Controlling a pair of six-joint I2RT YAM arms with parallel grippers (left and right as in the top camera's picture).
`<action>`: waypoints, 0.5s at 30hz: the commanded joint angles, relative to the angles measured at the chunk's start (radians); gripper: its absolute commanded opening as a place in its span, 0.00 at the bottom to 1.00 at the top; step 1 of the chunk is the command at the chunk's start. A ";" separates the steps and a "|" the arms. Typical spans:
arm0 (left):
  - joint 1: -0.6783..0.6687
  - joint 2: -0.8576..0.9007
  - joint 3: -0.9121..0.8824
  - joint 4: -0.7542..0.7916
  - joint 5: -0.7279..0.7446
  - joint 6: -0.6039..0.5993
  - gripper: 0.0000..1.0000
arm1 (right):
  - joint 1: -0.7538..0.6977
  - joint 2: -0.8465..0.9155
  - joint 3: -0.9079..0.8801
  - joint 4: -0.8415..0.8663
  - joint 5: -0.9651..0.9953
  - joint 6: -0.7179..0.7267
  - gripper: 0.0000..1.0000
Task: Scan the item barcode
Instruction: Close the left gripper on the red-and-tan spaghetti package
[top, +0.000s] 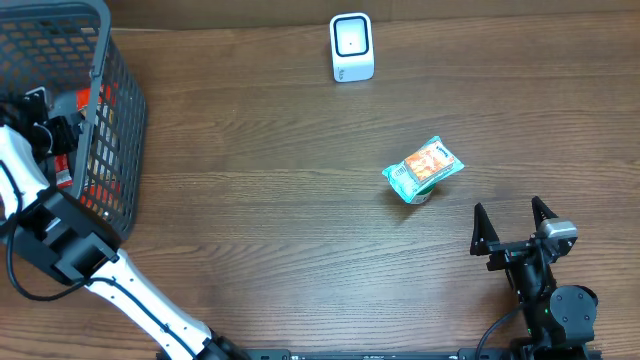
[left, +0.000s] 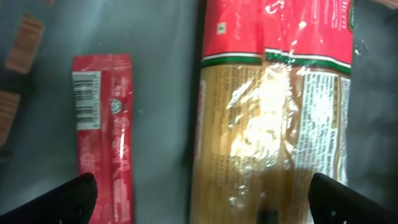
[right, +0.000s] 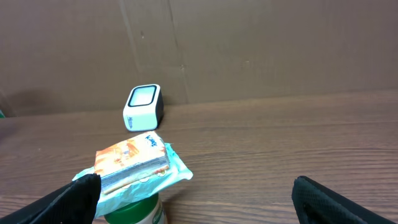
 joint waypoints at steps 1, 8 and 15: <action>-0.018 -0.017 -0.006 -0.003 0.027 -0.021 1.00 | -0.003 -0.011 -0.011 0.005 0.001 -0.004 1.00; -0.043 -0.030 -0.005 -0.019 0.004 -0.051 1.00 | -0.003 -0.011 -0.011 0.005 0.001 -0.004 1.00; -0.093 -0.030 -0.006 -0.029 -0.267 -0.103 1.00 | -0.003 -0.011 -0.011 0.005 0.001 -0.004 1.00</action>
